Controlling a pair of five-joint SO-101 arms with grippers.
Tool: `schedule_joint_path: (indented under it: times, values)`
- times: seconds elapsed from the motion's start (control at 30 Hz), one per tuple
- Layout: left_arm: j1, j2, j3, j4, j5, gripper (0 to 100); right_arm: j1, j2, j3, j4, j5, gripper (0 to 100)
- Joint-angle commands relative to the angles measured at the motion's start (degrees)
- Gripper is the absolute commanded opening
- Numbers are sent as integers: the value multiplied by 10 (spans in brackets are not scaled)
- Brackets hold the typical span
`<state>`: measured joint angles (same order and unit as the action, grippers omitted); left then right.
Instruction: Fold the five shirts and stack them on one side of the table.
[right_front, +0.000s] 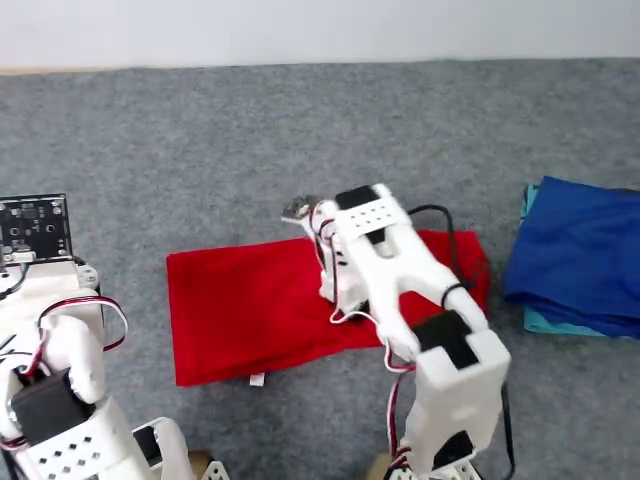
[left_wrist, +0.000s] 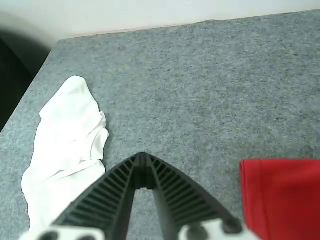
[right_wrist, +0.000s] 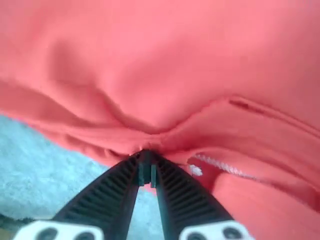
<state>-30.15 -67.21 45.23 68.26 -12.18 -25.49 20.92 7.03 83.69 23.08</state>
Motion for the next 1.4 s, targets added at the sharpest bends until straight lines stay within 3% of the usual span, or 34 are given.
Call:
schedule_joint_path:
  times: [0.0, 0.47, 0.8, 1.37]
  values:
    - [-1, -5, -24, 0, -2, 4, -18, -1, -18, -22, -11, 10]
    - [-1, -5, -22, 0, -2, 4, -66, 4, -144, 25, -17, 10]
    - [0, -5, -19, -4, -2, 4, -69, 80, -144, 70, -17, 10]
    - [1, -4, -19, -4, -4, 4, -81, 32, -92, 106, -14, 10]
